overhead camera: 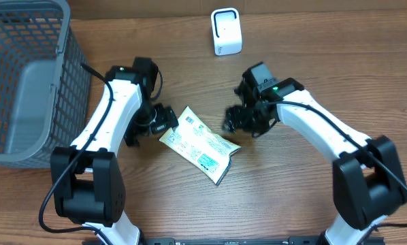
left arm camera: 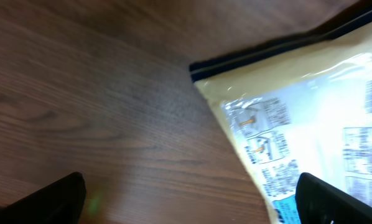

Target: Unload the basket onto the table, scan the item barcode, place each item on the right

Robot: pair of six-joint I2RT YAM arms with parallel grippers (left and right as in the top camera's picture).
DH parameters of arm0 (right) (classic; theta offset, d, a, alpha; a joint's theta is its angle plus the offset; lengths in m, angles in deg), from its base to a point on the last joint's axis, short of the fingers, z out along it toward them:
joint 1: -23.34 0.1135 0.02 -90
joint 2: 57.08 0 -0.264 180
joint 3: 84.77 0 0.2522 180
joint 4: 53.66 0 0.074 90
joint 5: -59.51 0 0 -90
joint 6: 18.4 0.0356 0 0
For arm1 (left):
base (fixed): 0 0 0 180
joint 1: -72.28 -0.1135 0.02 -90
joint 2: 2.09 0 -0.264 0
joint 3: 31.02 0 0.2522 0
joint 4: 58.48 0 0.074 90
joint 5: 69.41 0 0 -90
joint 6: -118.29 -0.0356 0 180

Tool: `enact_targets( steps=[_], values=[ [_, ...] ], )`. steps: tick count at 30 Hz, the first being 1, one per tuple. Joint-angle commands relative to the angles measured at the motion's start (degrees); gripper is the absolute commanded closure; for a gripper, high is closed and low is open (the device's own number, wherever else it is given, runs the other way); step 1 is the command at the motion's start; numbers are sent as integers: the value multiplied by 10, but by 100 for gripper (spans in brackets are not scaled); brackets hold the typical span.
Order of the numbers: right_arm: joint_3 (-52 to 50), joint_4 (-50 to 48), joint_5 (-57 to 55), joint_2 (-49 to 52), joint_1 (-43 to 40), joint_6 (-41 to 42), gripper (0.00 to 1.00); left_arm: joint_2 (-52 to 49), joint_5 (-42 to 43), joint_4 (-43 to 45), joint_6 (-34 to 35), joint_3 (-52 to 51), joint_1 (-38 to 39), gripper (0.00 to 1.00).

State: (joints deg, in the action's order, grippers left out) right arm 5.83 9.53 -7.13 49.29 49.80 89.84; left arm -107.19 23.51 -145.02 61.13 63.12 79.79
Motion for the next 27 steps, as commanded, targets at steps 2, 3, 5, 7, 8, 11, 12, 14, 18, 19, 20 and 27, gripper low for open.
enact_targets(
  steps=[2,3,5,7,8,11,12,14,18,19,20,27],
  values=[
    [21,-41,-14,-16,1,-7,9,4,34,20,-7,-58,4,0],
    [19,-43,-11,-10,3,-7,9,4,43,27,-7,-68,4,0],
    [14,-44,-10,2,10,-7,8,4,70,47,-7,-89,4,3],
    [4,-46,-10,14,18,-7,8,4,97,68,-7,-107,4,4],
    [0,-46,-6,22,23,-7,8,4,105,76,-7,-114,4,4],
    [-4,-47,20,49,35,-7,8,4,107,97,-7,-128,4,5],
    [-4,-48,30,58,39,-7,8,4,107,99,-7,-129,4,5],
    [-4,-51,41,76,49,-7,9,4,107,101,-7,-129,4,5],
    [-4,-51,47,115,75,-1,21,4,106,101,-7,-129,4,5],
    [-4,-52,46,116,79,0,30,4,106,101,-7,-129,4,4],
    [-4,-52,41,116,80,0,43,4,106,101,-7,-129,4,4],
    [41,2,-21,101,58,19,96,4,106,100,-7,-129,4,3]
  ],
)
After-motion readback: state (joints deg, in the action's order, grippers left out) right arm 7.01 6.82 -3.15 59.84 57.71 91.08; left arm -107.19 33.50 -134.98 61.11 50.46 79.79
